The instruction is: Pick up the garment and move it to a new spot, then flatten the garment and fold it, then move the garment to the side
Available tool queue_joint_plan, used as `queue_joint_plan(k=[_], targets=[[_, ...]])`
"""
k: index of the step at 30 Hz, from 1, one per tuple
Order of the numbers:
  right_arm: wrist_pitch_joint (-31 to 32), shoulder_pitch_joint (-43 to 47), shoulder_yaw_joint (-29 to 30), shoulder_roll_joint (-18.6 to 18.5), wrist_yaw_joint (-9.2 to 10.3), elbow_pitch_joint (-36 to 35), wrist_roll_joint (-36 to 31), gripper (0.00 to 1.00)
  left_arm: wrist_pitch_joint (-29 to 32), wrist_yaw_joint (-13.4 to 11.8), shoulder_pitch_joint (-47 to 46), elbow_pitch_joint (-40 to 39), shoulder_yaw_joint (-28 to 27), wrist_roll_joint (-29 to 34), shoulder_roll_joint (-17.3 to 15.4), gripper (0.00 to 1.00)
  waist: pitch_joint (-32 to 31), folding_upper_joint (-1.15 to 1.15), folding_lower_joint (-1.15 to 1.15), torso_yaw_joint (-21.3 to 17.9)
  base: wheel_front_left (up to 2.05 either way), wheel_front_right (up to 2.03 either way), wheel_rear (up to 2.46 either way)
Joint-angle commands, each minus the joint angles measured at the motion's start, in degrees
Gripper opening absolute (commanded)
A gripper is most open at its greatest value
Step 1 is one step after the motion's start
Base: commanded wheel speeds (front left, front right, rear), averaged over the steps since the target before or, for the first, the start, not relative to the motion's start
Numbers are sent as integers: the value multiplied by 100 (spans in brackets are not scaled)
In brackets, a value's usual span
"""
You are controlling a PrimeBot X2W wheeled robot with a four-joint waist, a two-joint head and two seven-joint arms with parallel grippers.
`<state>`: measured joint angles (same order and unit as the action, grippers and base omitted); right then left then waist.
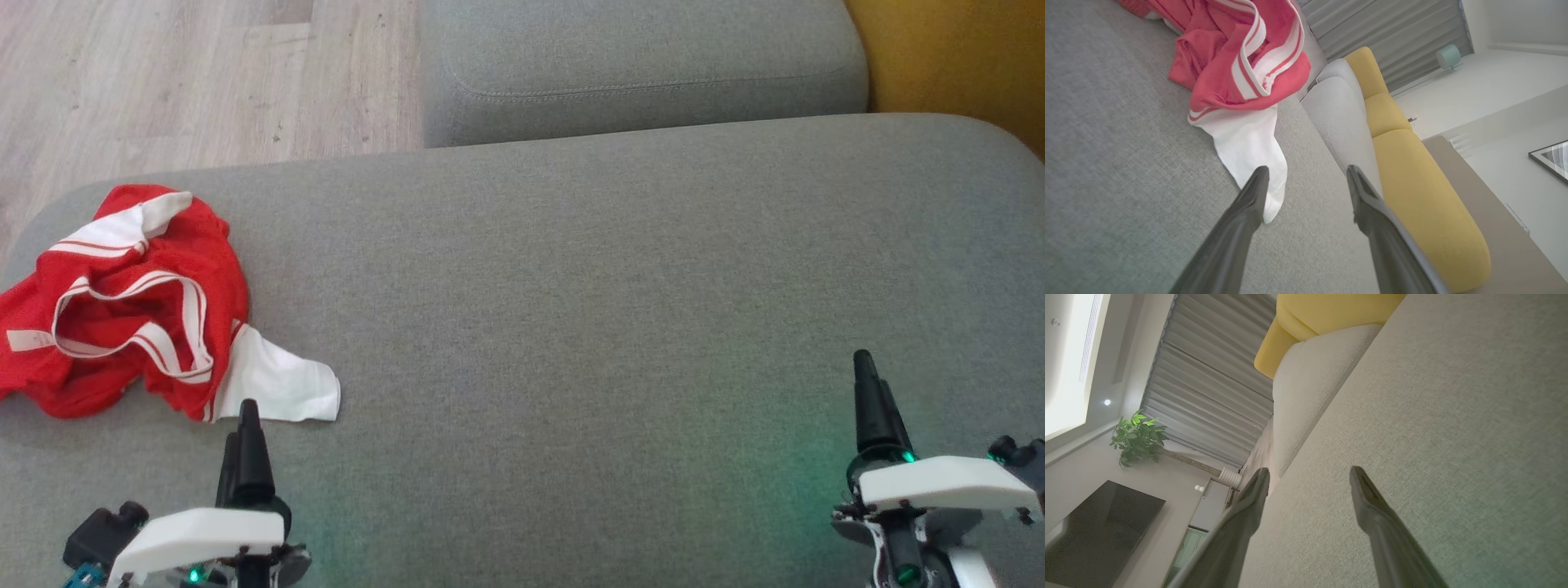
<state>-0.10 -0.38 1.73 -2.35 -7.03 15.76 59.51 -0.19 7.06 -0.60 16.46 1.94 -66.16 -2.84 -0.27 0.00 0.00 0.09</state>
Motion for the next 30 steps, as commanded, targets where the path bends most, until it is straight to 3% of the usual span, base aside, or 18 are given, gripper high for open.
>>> queue_joint_plan(k=[1, 30], targets=[[-84, -103, -103, -75, -16, -230, -241, 100, -82, 14, -106, -202, -19, 221, -104, 100, -4, 0, 0, -1, 0, 0, 0], [-574, -71, -832, -118, -26, -250, -2562, 100, -570, 23, -46, 0, 279, 2445, -255, 100, -61, 0, 0, 31, 0, 0, 0]])
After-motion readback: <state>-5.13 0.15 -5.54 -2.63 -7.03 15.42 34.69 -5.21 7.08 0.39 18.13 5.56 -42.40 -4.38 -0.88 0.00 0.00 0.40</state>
